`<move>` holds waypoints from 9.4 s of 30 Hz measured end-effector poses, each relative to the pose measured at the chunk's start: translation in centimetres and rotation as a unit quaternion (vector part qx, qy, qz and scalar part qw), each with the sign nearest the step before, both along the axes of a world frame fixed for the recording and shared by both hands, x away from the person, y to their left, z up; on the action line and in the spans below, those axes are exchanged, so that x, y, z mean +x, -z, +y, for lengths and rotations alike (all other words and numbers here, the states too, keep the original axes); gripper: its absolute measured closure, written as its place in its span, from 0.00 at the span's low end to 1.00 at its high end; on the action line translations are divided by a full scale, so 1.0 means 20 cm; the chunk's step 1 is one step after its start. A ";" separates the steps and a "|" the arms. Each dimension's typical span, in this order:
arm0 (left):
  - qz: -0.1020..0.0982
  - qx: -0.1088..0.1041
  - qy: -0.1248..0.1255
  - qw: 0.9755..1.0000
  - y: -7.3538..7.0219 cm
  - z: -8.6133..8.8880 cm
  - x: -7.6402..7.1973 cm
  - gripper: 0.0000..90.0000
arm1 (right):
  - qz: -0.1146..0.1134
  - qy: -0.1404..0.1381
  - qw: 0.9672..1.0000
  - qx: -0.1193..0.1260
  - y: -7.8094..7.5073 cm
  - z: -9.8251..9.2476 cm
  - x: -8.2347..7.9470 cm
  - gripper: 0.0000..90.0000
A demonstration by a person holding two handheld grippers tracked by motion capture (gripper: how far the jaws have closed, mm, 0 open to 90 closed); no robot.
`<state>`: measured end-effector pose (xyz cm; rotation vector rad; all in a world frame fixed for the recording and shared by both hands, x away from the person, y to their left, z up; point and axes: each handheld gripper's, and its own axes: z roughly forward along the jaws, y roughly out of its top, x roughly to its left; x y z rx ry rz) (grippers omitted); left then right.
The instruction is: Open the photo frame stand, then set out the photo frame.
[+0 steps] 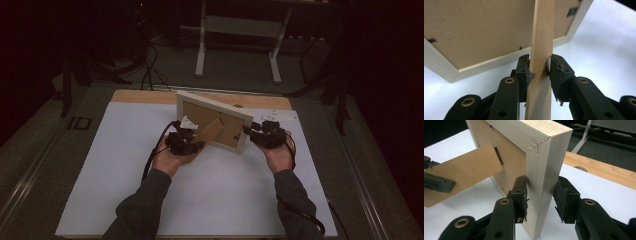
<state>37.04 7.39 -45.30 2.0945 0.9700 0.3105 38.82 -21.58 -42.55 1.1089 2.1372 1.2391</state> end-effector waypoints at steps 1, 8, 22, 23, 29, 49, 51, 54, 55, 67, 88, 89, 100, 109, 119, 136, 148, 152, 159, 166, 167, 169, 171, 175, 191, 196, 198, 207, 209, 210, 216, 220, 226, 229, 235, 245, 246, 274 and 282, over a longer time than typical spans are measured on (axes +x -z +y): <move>-0.001 -0.004 0.000 1.000 -0.01 0.00 0.00 0.78 | -0.002 0.000 1.000 0.001 0.00 0.00 -0.01 0.71; -0.008 -0.007 0.001 1.000 -0.03 0.00 -0.01 0.79 | -0.005 -0.003 1.000 0.007 0.01 0.00 -0.03 0.72; -0.010 -0.009 0.003 1.000 0.00 0.02 -0.05 0.79 | -0.014 -0.018 1.000 0.006 0.02 0.01 -0.08 0.72; -0.010 -0.009 0.003 1.000 0.00 0.02 -0.05 0.79 | -0.014 -0.020 1.000 0.008 0.02 0.00 -0.08 0.71; -0.010 -0.013 0.004 1.000 0.03 0.03 -0.08 0.79 | -0.013 -0.035 0.999 0.009 0.02 0.00 -0.10 0.71; -0.001 -0.009 0.007 1.000 0.10 0.07 -0.13 0.80 | -0.017 -0.065 0.998 0.015 0.05 0.00 -0.15 0.68; 0.000 -0.008 0.007 1.000 0.11 0.07 -0.13 0.80 | -0.017 -0.068 0.997 0.017 0.06 0.00 -0.16 0.68; 0.001 -0.009 0.006 1.000 0.11 0.07 -0.13 0.80 | -0.015 -0.071 0.997 0.017 0.06 0.01 -0.16 0.67; 0.002 -0.008 0.007 1.000 0.12 0.08 -0.14 0.80 | -0.014 -0.073 0.997 0.017 0.07 0.01 -0.16 0.67; 0.005 -0.001 0.008 1.000 0.15 0.08 -0.15 0.80 | -0.013 -0.082 0.996 0.023 0.07 0.01 -0.19 0.65; 0.016 0.006 0.009 1.000 0.21 0.09 -0.18 0.81 | -0.008 -0.100 0.995 0.024 0.09 0.03 -0.23 0.62; 0.016 0.006 0.009 1.000 0.21 0.09 -0.19 0.81 | -0.008 -0.102 0.995 0.024 0.10 0.03 -0.23 0.62; 0.019 0.008 0.010 1.000 0.22 0.09 -0.19 0.80 | -0.008 -0.106 0.994 0.020 0.10 0.03 -0.24 0.61; 0.022 0.005 0.013 1.000 0.22 0.10 -0.19 0.80 | -0.005 -0.110 0.994 0.020 0.10 0.02 -0.24 0.62; 0.021 -0.006 0.006 1.000 0.20 0.13 -0.19 0.78 | -0.003 -0.111 0.994 0.024 0.11 0.02 -0.24 0.62; 0.015 -0.033 -0.003 0.999 0.17 0.18 -0.21 0.69 | 0.008 -0.119 0.993 0.026 0.11 0.00 -0.24 0.61; 0.015 -0.070 -0.014 0.997 0.14 0.24 -0.22 0.60 | 0.014 -0.126 0.992 0.023 0.13 -0.01 -0.25 0.60; 0.018 -0.078 -0.020 0.997 0.14 0.27 -0.22 0.59 | 0.016 -0.126 0.992 0.025 0.13 -0.03 -0.25 0.59; 0.012 -0.090 -0.032 0.995 0.12 0.31 -0.22 0.56 | 0.023 -0.137 0.990 0.024 0.14 -0.04 -0.26 0.57; 0.013 -0.104 -0.047 0.993 0.09 0.36 -0.21 0.61 | 0.031 -0.134 0.990 0.011 0.15 -0.04 -0.27 0.54; 0.012 -0.103 -0.046 0.994 0.09 0.37 -0.20 0.61 | 0.032 -0.132 0.991 0.012 0.15 -0.04 -0.27 0.54; 0.010 -0.101 -0.049 0.994 0.08 0.37 -0.20 0.61 | 0.035 -0.130 0.991 0.012 0.15 -0.05 -0.27 0.52; 0.007 -0.100 -0.051 0.994 0.07 0.38 -0.19 0.61 | 0.039 -0.127 0.991 0.011 0.16 -0.06 -0.26 0.49; 0.003 -0.096 -0.051 0.994 0.04 0.37 -0.17 0.64 | 0.043 -0.116 0.992 0.006 0.17 -0.09 -0.26 0.48; -0.009 -0.093 -0.063 0.994 -0.04 0.31 -0.06 0.72 | 0.058 -0.088 0.994 0.010 0.18 -0.15 -0.18 0.74; -0.005 -0.089 -0.079 0.993 -0.03 0.29 -0.03 0.76 | 0.054 -0.075 0.996 0.011 0.18 -0.14 -0.16 0.83; -0.006 -0.081 -0.091 0.993 -0.02 0.28 -0.02 0.77 | 0.047 -0.064 0.997 0.010 0.17 -0.12 -0.14 0.89; -0.009 -0.069 -0.102 0.992 -0.03 0.26 0.01 0.88 | 0.047 -0.046 0.998 0.018 0.18 -0.06 -0.08 1.00; -0.008 -0.069 -0.104 0.992 -0.03 0.25 0.02 0.93 | 0.049 -0.047 0.998 0.018 0.18 -0.05 -0.07 1.00; -0.007 -0.069 -0.104 0.992 -0.03 0.25 0.02 0.95 | 0.050 -0.048 0.997 0.019 0.18 -0.04 -0.07 1.00; -0.008 -0.068 -0.109 0.992 -0.03 0.24 0.03 1.00 | 0.051 -0.054 0.997 0.022 0.19 -0.01 -0.06 1.00; -0.012 -0.069 -0.110 0.991 -0.04 0.22 0.03 1.00 | 0.054 -0.060 0.996 0.028 0.19 -0.01 -0.05 1.00; -0.015 -0.066 -0.107 0.992 -0.06 0.20 0.03 1.00 | 0.054 -0.062 0.996 0.028 0.18 -0.01 -0.06 1.00; -0.016 -0.064 -0.106 0.992 -0.06 0.19 0.04 1.00 | 0.052 -0.063 0.996 0.027 0.18 -0.01 -0.06 1.00; -0.015 -0.059 -0.106 0.992 -0.07 0.18 0.04 1.00 | 0.052 -0.065 0.996 0.026 0.17 -0.01 -0.07 1.00; -0.016 -0.038 -0.086 0.995 -0.08 0.12 0.05 1.00 | 0.054 -0.072 0.996 0.028 0.17 -0.01 -0.08 1.00; -0.017 -0.037 -0.084 0.996 -0.08 0.11 0.05 1.00 | 0.055 -0.073 0.995 0.028 0.17 -0.01 -0.08 1.00; -0.031 -0.029 -0.022 0.999 -0.16 -0.01 -0.02 1.00 | 0.048 -0.103 0.993 0.020 0.17 0.06 -0.14 1.00; -0.027 -0.029 -0.010 0.999 -0.15 -0.05 -0.02 1.00 | 0.045 -0.115 0.992 0.017 0.16 0.08 -0.16 1.00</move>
